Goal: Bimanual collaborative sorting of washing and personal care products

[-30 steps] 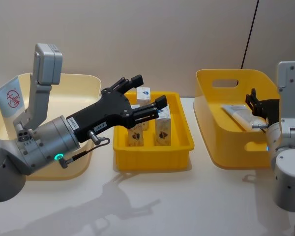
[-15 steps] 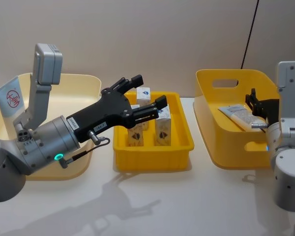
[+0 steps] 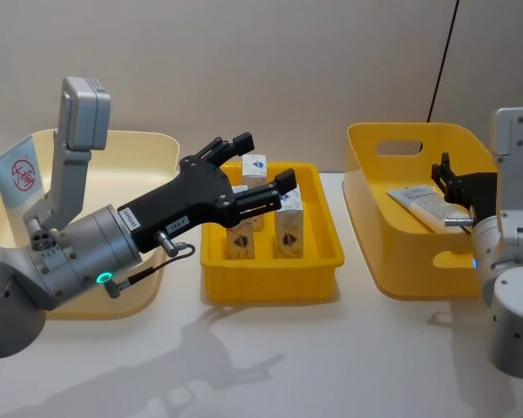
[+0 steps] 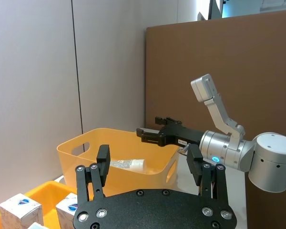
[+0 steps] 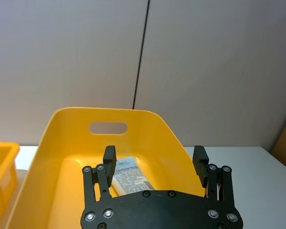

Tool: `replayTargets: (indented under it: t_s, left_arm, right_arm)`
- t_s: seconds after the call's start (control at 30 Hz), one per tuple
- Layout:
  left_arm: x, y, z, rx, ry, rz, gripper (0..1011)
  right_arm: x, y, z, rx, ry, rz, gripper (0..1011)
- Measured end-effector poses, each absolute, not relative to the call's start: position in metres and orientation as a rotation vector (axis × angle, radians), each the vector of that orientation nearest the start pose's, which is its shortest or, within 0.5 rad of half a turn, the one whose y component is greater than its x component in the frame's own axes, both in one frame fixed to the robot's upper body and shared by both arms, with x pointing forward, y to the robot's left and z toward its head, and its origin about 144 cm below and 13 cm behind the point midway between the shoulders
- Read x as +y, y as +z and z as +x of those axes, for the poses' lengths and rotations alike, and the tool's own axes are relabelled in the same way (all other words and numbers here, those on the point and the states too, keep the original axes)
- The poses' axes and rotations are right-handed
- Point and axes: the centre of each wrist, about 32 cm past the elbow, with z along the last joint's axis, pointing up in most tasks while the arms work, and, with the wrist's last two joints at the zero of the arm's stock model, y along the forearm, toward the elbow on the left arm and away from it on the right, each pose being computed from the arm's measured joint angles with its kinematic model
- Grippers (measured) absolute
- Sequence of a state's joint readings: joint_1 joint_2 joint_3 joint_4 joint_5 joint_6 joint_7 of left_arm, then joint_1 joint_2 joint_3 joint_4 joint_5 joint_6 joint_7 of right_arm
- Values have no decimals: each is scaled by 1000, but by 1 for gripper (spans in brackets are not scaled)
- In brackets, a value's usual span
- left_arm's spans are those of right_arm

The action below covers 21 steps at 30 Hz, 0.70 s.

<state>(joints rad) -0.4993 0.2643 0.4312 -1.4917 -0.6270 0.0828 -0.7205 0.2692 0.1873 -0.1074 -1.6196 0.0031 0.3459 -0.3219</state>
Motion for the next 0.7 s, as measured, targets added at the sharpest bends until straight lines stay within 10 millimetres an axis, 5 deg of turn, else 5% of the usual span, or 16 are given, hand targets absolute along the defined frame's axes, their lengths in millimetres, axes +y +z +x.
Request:
replayTargets:
  t_s: [0.7]
  left_arm:
    - [183, 1264, 550, -59, 522, -209, 1003]
  right_arm:
    - [-248, 1249, 509, -194, -1705, -115, 1001]
